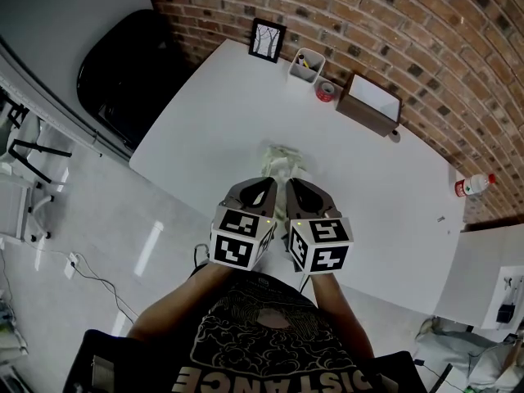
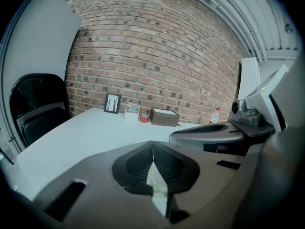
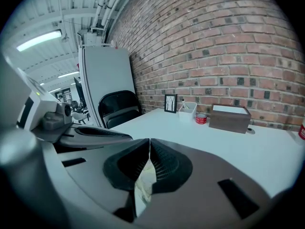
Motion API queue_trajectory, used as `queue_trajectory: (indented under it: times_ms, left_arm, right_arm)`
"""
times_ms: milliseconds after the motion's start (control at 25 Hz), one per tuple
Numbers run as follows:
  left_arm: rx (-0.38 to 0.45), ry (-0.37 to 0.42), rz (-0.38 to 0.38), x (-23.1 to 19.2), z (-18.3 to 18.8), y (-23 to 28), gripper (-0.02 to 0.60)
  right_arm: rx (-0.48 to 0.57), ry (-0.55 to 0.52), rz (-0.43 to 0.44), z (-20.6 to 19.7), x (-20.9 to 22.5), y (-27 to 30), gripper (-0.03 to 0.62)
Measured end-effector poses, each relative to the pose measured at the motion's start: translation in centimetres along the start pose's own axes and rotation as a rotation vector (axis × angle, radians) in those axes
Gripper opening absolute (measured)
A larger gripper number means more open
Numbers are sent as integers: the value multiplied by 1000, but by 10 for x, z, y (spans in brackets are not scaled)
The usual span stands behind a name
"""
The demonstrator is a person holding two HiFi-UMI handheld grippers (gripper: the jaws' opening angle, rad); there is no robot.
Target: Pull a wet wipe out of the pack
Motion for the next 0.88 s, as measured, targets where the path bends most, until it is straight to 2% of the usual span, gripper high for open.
queue_trajectory:
  times_ms: [880]
  left_arm:
    - [36, -20, 78, 58, -22, -27, 12]
  right_arm:
    - [24, -75, 59, -27, 1, -60, 21]
Point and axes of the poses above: the fingertips, and each gripper's own axes: y forward along the fingers, x to its right, z out of its top, the point moved 4 cm from there along -y, backward along the fingers, and after that the axes turned 4 degrees about -x, right-handed, at the moved point
